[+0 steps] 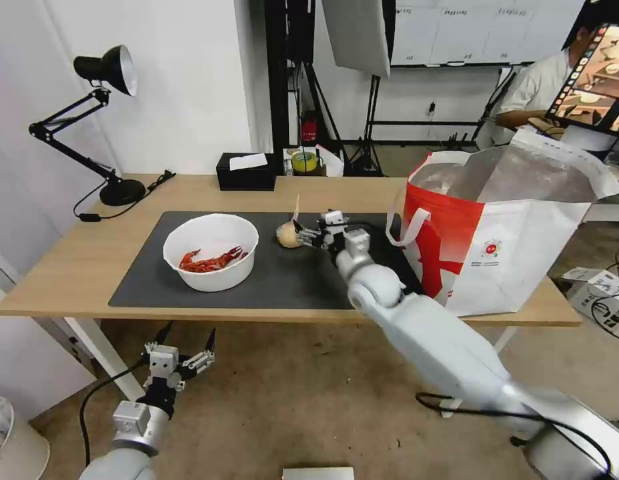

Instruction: Pick up the trash from the table and place it into the takeout bag.

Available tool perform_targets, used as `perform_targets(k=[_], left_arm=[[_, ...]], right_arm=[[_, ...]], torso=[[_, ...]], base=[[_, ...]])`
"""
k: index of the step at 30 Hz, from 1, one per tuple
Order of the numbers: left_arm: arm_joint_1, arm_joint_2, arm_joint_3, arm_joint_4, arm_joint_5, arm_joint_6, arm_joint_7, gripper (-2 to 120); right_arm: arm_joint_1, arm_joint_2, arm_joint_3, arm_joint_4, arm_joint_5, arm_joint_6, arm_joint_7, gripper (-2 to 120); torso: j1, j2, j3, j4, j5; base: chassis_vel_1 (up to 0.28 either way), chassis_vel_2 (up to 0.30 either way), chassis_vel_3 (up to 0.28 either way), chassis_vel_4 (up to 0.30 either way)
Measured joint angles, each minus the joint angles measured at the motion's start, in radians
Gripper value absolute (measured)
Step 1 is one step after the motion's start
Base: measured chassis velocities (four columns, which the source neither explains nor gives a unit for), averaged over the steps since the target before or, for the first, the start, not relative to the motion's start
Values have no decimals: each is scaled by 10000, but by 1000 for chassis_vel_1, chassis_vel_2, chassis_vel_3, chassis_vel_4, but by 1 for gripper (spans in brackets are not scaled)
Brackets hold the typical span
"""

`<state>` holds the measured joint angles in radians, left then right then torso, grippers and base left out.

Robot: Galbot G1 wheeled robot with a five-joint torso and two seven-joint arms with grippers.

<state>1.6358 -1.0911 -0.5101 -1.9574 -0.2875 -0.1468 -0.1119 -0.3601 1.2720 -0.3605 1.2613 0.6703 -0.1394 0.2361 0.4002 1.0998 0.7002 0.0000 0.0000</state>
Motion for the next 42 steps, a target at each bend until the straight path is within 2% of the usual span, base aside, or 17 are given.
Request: perform_targets(k=[4,14,22,31,35,38,39,42], left_arm=[[6,-10,-59,25,-41,-68,0,100],[111,-17,-236,109,-126,-242,21,100],[107,-6,-277,99,-143,-259,28,100],[209,-19,-354,9,-145,-260,33,100],[245,-30,-396,-26,-145,-263,34,100],[260,-33,-421,-47,-145,-266,35,100],[260,-33,-421,-47,-145,-266,35,100],[262,-37,-423,-59,-146,-268,35,100]], right_arm=[[508,714,-149,-1242,-10,-226,-288,100],[1110,1706,-581,-2770,-383,-503,-703,100],[1220,2009,-647,-3366,-724,-634,-706,100],[1113,1936,-660,-3311,-789,-803,-658,99],[1104,1861,-640,-3265,-756,-854,-653,92],[1091,1791,-639,-3123,-621,-929,-600,76],[1091,1791,-639,-3123,-621,-929,-600,76],[1035,1675,-634,-2866,-430,-1050,-470,63]], torso=[[0,0,-2,1,-2],[-1,2,-2,1,-1],[-1,2,-2,0,-1],[-2,2,-2,-1,1],[-2,2,-2,-1,1],[-2,2,-2,-1,1],[-2,2,-2,-1,1],[-1,2,-2,0,1]], base=[[0,0,0,0],[0,0,0,0],[0,0,0,0],[0,0,0,0],[0,0,0,0],[0,0,0,0],[0,0,0,0],[0,0,0,0]])
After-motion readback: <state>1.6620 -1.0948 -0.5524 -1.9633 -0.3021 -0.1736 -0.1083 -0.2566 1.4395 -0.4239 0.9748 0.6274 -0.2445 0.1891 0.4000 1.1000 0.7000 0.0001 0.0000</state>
